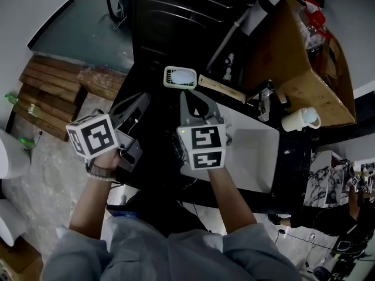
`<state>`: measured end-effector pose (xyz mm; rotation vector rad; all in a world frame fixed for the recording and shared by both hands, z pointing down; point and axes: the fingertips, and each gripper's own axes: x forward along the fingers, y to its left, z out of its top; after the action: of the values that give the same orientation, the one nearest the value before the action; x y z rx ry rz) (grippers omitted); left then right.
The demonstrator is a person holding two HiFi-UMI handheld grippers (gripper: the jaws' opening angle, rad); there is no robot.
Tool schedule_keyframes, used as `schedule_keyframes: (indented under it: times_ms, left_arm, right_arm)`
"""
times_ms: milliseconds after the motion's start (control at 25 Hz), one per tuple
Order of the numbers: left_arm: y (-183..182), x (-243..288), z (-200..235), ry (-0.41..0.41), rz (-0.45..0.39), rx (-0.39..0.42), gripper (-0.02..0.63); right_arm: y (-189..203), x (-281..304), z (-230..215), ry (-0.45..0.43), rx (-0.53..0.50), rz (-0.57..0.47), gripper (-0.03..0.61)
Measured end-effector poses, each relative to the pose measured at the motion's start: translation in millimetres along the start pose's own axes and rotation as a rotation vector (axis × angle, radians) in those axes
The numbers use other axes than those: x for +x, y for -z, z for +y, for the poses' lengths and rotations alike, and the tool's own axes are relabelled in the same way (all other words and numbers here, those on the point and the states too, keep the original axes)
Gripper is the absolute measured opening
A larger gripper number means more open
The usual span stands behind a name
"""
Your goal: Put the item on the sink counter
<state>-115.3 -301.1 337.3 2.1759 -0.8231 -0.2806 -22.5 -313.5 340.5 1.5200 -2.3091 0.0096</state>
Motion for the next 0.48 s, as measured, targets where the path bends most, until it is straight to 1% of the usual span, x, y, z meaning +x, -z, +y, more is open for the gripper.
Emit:
schedule_keyframes:
  times_ms: [160, 320, 480]
  left_arm:
    - [-10, -8, -24, 0.022, -0.02, 0.041, 0.006]
    - [-12, -20, -45, 0.027, -0.04, 0.069, 0.005]
    - [-17, -32, -58, 0.025, -0.055, 0.128, 0.005]
  right_arm:
    - [-16, -23, 10, -0.021, 0.044, -0.061, -0.003]
    - [-23, -48, 19, -0.037, 0.111, -0.095, -0.003]
    - [-31, -68, 28, -0.051, 0.156, -0.119, -0.003]
